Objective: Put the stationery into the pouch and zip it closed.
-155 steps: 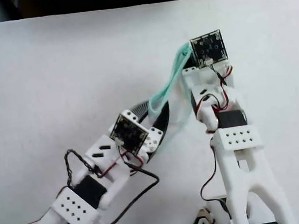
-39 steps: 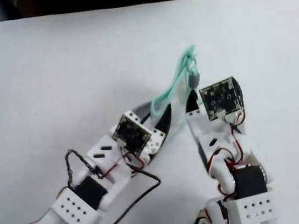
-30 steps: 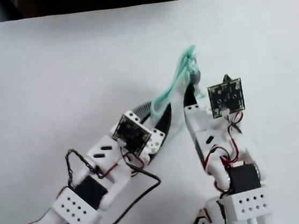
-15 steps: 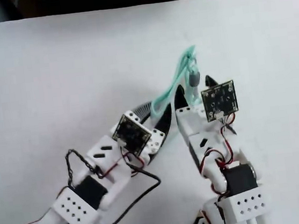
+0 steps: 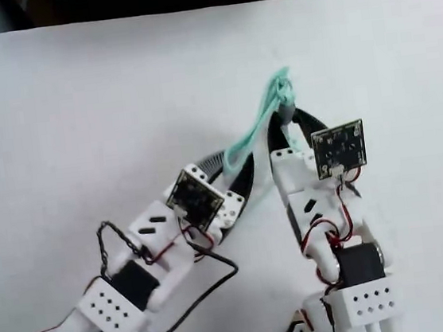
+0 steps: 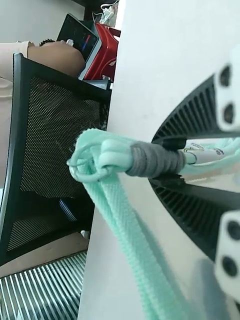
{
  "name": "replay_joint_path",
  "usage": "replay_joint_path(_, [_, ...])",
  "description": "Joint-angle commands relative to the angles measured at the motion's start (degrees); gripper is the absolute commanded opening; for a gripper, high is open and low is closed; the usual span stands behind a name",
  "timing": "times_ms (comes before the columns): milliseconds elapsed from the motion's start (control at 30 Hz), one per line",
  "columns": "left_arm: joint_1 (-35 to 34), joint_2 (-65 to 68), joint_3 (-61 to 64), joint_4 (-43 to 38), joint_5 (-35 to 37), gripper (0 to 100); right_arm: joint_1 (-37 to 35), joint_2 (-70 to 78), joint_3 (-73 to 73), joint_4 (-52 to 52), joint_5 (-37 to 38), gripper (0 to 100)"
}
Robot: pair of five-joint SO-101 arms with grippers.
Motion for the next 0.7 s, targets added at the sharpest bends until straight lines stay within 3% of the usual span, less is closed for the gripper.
replay_joint_path(0, [-0.13,1.98,0.18,1.85,-0.62,3,0.66,-0.84,-0.44,-0.92,0.97,1.9])
replay_joint_path(200, [-0.13,1.98,0.18,1.85,-0.62,3,-0.84,-13.14,-0.44,9.27,1.49,2.6])
replay_joint_path(300, [-0.13,1.98,0.26,1.85,-0.62,3,-2.07,-21.23,2.02,14.02,1.58,12.1])
replay_joint_path(400, [0.13,1.98,0.26,1.93,-0.62,3,-2.86,-27.12,7.65,14.02,1.49,22.4])
replay_joint_path(667, [0.22,1.98,0.35,2.2,-0.62,3,-2.77,-25.54,11.52,7.78,1.49,20.4])
